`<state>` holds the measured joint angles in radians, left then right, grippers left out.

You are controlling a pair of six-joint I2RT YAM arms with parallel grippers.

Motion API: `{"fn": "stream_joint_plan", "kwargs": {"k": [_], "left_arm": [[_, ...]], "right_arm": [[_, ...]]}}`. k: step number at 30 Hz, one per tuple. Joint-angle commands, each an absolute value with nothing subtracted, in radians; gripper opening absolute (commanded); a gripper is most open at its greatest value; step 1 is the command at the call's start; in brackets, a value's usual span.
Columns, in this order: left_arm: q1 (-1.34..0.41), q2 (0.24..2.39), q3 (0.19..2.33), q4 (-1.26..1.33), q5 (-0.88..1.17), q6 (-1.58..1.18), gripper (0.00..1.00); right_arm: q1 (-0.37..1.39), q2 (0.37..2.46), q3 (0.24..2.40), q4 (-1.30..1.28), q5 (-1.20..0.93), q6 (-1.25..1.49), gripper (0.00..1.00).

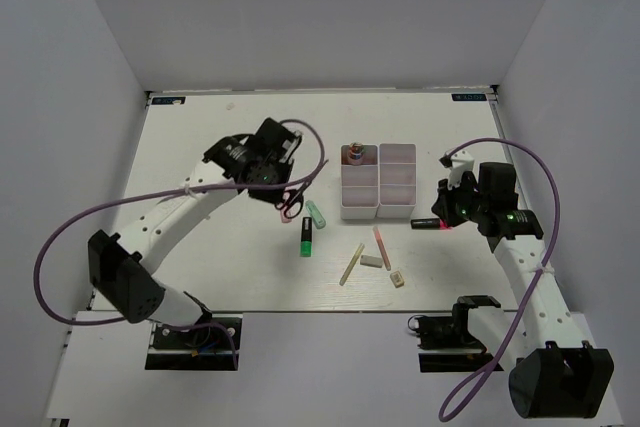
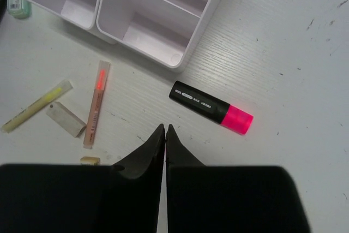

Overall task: Sort the stationery into containers
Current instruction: Pick up the scissors from the center of the board, then place the stationery in the storage box.

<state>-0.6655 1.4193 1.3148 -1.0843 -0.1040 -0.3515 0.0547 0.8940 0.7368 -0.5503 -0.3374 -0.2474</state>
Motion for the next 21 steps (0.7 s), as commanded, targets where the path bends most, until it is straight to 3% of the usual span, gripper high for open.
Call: {"fn": "stream_joint_plan", "kwargs": {"k": [1,6,12,18,21], "left_arm": [[-0.706,1.515,1.571,-1.201,-0.216,-0.123,0.00],[-0.804,1.652,1.831,-1.155,-0.356,0.139,0.00],[-0.928,1.690,1.753,-0.732,-0.626,0.495,0.00],[-1.008,1.753,1.697,-0.374,-0.661,0.940,0.00],[-1.040,1.749,1.619,-0.173,-0.627,1.149,0.00]], "right_arm": [[0.055,0.873,0.752,-0.525,-0.319,-0.247,0.05],[0.054,0.873,0.752,-0.517,-0.290,-0.245,0.15],[0.057,0.879,0.750,-0.511,-0.269,-0.244,0.17],[0.054,0.879,0.749,-0.505,-0.230,-0.242,0.17],[0.051,0.887,0.750,-0.476,-0.111,-0.206,0.17]]}}
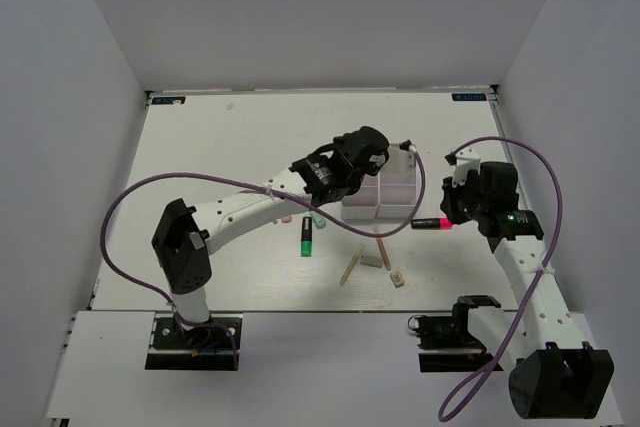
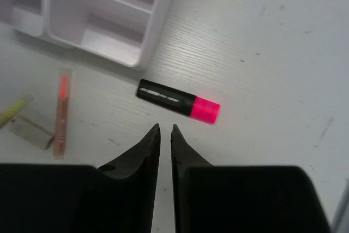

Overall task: Sort the stationery into containers
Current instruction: Place the stationery in the storage box.

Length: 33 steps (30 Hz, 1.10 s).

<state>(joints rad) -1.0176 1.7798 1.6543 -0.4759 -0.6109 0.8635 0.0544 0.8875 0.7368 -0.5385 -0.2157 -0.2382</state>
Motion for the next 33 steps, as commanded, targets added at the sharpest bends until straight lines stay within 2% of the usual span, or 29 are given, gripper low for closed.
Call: {"fn": "stream_joint_plan", "kwargs": {"k": [1,7,13,19,33], "left_arm": [[-1.040,1.752,1.577,-0.099,-0.626,1.260,0.00],[-1.040,1.813,1.557,0.228,-0.589,1.553,0.00],[-1.003,1.873,1.523,0.486,-0.545,1.672,0.00],[-0.966,1.959,1.511,0.681,-0.528,1.695,0.00],[-0.962,2.048,1.473,0.811,-0.463,1.763,0.00]], "right_arm": [[0.054,0.891,0.758,-0.465,-0.006,-0.195,0.17],[0.044,0.867,0.749,-0.391,0.277,-0.101,0.10],[0.046,0.876,0.749,-0.347,0.517,-0.011,0.14],[0.048,0.876,0.753,-0.348,0.546,0.021,0.14],[0.052,0.881,0.759,-0.362,0.537,0.051,0.12]]}}
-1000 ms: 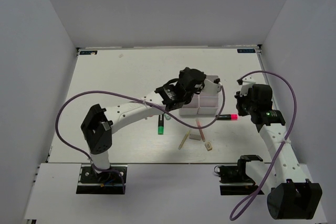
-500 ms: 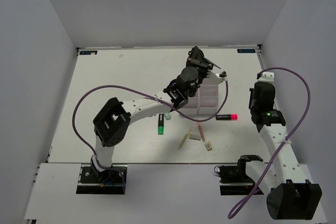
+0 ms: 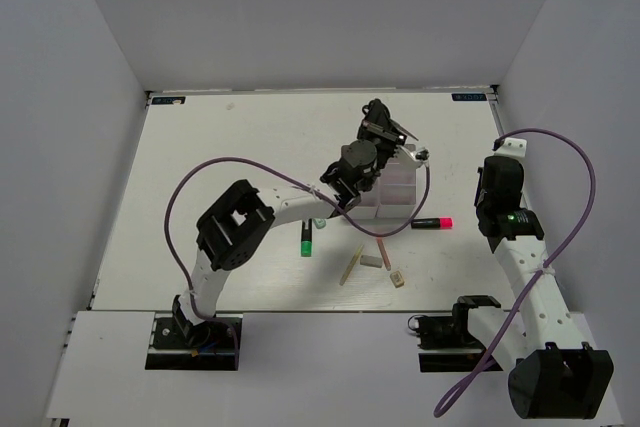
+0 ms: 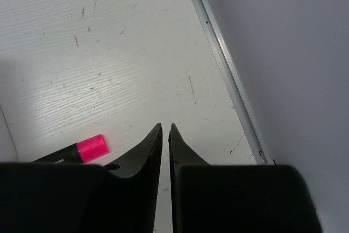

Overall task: Sort the stationery into containers
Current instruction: Place the stationery in the storage box.

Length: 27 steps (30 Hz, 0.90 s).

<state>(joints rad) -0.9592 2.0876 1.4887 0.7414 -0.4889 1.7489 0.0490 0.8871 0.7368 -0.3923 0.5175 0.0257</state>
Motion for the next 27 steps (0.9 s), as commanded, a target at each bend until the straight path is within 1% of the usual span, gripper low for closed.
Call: {"fn": "stream_joint_plan", "kwargs": {"k": [1,10,27], "left_arm": [[-0.965,2.051,1.454,0.811,-0.463,1.763,0.00],[-0.980,2.037,1.367,0.845,-0.463,1.775,0.00],[-0.969,2.072,1.367,0.828,-0.459,1.749,0.00]], "right_arm": [[0.052,0.879,0.758,-0.364,0.538,0.052,0.12],[0.054,0.877,0.756,-0.361,0.537,0.051,0.12],[0.054,0.868,0.756,-0.357,0.542,0.045,0.12]]}}
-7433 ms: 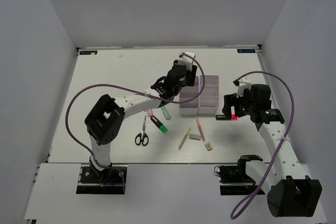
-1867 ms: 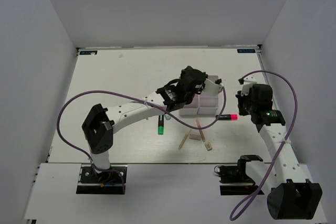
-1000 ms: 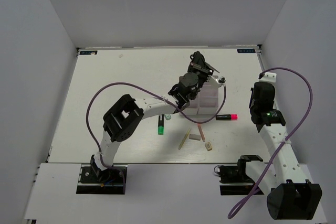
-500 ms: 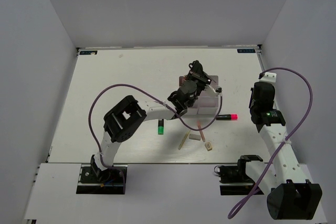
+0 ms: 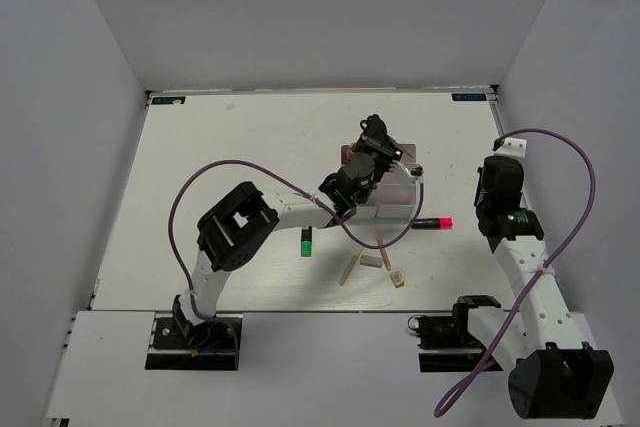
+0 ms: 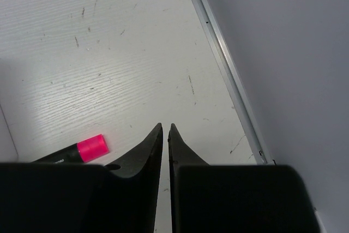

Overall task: Sort the stationery into containers
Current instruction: Place the stationery in the storage box.

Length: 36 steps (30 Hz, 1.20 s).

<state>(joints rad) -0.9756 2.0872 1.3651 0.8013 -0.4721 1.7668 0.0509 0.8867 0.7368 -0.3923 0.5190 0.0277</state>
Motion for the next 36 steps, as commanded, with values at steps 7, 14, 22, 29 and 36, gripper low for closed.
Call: {"fn": "stream_joint_plan", "kwargs": {"k": [7,14,22,29,36], "left_arm": [[-0.963,2.088,1.388,0.793,-0.463,1.727,0.00],[-0.965,2.100,1.381,0.785,-0.454,1.726,0.00],[-0.974,2.112,1.378,0.781,-0.445,1.721,0.00],[-0.977,2.114,1.368,0.796,-0.431,1.721,0.00],[-0.986,2.115,1.359,0.798,-0.422,1.715,0.00]], "right_arm": [[0.055,0.864,0.756,-0.357,0.543,0.046,0.11],[0.054,0.858,0.759,-0.359,0.537,0.044,0.11],[0.054,0.856,0.759,-0.361,0.535,0.044,0.11],[0.055,0.857,0.758,-0.360,0.535,0.041,0.11],[0.057,0.859,0.756,-0.359,0.535,0.044,0.11]]}}
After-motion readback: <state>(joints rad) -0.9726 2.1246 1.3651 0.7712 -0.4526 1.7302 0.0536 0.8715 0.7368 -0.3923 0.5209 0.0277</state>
